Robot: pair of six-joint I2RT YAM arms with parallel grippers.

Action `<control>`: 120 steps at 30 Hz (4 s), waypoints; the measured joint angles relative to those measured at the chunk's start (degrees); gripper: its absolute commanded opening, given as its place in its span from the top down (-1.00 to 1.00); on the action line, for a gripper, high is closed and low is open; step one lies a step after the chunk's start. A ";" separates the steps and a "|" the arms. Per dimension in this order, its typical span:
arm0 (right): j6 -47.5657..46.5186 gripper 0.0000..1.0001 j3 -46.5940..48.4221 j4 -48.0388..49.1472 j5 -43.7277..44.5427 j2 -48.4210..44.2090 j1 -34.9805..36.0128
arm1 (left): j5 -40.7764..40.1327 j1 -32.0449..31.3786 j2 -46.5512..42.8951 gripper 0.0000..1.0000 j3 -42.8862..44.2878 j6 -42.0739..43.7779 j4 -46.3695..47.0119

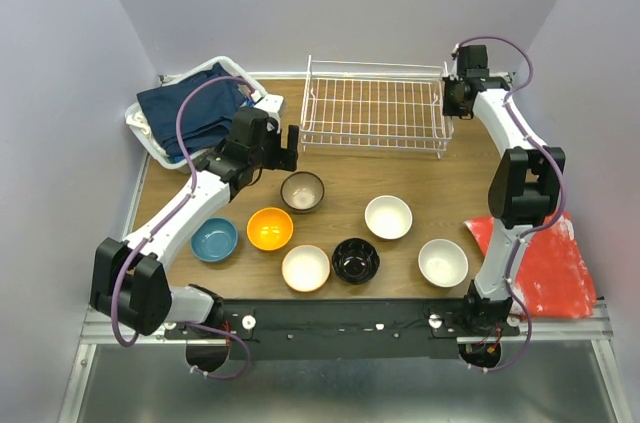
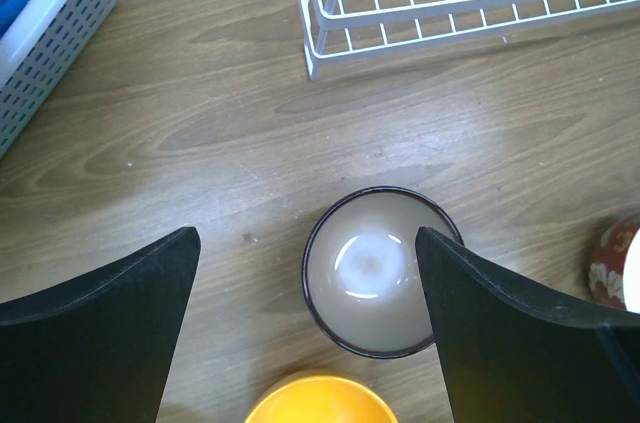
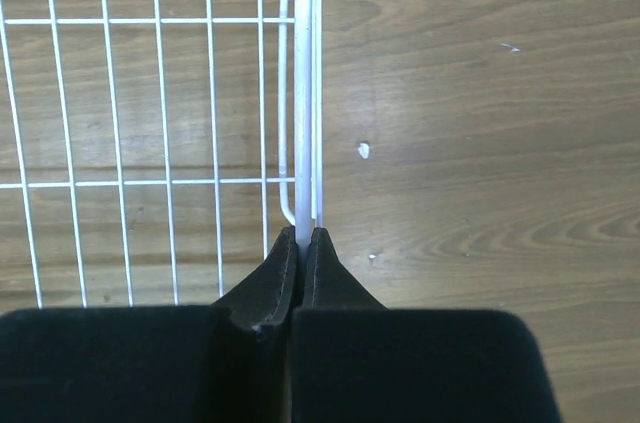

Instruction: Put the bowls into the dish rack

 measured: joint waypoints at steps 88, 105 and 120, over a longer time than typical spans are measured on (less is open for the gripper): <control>-49.77 0.60 -11.13 -4.57 -24.15 0.31 49.18 | -9.27 25.83 -8.96 -0.97 10.99 1.75 -18.25; -48.85 0.99 -8.31 -15.06 -27.91 -10.27 50.47 | -4.02 25.88 -9.07 -0.89 10.40 3.56 -17.27; -15.85 0.99 8.09 -3.45 -46.40 -10.69 20.79 | 14.82 18.67 2.34 -0.89 20.00 4.68 -8.17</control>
